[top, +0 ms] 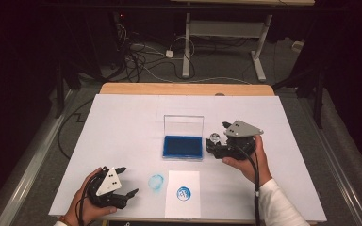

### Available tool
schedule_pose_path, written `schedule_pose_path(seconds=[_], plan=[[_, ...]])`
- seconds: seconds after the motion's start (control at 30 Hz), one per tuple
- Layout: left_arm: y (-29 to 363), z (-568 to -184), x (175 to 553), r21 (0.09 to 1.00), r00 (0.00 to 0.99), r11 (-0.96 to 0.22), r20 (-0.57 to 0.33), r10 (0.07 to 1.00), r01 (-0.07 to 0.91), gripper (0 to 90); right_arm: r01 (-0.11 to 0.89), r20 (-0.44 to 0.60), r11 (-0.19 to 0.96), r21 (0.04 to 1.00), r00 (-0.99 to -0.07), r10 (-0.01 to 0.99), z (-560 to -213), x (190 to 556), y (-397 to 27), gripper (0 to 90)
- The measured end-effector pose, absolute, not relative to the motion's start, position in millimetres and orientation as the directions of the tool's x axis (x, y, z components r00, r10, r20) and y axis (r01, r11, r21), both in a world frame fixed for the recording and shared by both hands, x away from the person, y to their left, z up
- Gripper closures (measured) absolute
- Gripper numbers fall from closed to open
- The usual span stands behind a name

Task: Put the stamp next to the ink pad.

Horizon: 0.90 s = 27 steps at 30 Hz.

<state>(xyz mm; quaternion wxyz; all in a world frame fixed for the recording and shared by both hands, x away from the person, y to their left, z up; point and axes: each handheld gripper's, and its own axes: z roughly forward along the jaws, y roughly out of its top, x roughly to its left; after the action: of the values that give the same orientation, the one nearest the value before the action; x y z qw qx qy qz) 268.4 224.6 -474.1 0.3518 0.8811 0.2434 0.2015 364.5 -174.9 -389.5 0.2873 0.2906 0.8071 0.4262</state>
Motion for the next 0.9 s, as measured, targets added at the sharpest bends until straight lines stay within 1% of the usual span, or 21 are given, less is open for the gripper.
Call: schedule_pose_path(seconds=[0.47, 0.9], plan=[[225.1, -473.5, 268.6, 0.72, 0.793, -0.632, 0.192, 0.579, 0.287, 17.9, 0.183, -0.237, 0.472, 0.862, -0.678, 0.696, -384.1, 344.5, -181.9, 19.6], [224.6, -474.0, 268.6, 0.717, 0.793, -0.636, 0.193, 0.577, 0.288, 17.9, 0.162, -0.259, 0.488, 0.857, -0.684, 0.682, -387.9, 326.4, -190.6, 19.9]])
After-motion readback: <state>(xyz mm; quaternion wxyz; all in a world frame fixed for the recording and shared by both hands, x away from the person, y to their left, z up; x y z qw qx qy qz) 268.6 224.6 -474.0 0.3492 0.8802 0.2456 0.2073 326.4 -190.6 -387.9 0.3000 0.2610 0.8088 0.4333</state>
